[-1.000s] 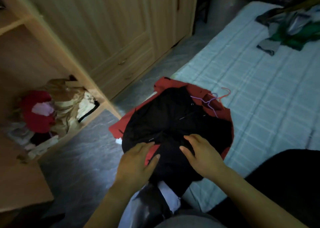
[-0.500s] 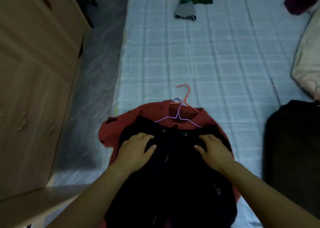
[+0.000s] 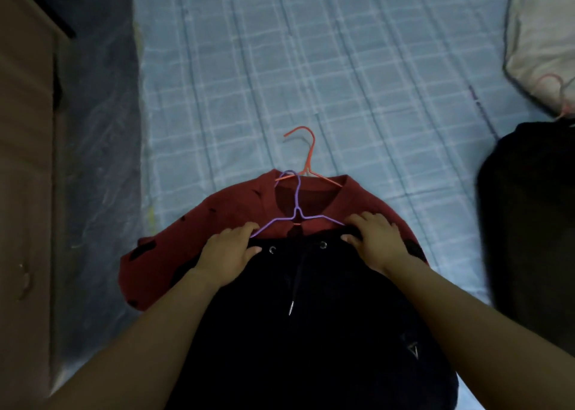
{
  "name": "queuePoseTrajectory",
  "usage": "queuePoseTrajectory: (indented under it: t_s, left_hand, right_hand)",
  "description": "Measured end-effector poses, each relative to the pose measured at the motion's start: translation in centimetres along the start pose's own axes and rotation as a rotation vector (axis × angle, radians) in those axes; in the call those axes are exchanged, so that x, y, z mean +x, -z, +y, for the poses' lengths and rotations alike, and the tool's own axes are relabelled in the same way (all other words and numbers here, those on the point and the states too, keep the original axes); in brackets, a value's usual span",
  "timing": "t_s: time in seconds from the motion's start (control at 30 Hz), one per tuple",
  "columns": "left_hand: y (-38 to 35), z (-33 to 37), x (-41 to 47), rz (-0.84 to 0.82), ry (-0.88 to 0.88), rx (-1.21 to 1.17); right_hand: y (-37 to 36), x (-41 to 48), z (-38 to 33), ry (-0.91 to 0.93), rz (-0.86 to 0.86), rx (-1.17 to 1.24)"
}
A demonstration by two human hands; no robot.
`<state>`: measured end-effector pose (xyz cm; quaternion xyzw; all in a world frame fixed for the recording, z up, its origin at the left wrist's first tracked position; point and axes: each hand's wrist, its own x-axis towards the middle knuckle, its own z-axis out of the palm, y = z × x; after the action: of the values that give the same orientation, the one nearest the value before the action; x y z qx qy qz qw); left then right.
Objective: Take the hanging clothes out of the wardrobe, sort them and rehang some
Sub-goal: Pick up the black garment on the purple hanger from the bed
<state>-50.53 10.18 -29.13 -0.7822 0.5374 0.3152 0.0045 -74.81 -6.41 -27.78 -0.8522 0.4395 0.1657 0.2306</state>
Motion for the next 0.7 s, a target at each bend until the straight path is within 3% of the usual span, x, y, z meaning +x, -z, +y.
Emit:
queuePoseTrajectory:
  t_s: [0.13, 0.27, 0.5, 0.7]
  left_hand:
    - [1.0, 1.0, -4.6, 0.057, -0.019, -0.222]
    - [1.6, 4.2, -10.0, 0.154, -0.004, -0.298]
    - [2.0, 11.4, -18.9, 0.304, 0.026, -0.284]
    - [-0.5, 16.1, -25.4, 0.324, 0.049, -0.226]
  right_hand:
    - [1.3, -2.8, 1.0, 0.16, 0.02, 0.253]
    - [2.7, -8.2, 2.0, 0.259, 0.116, 0.336]
    - [4.6, -19.0, 4.5, 0.245, 0.209, 0.396]
    - [4.4, -25.7, 6.3, 0.214, 0.172, 0.353]
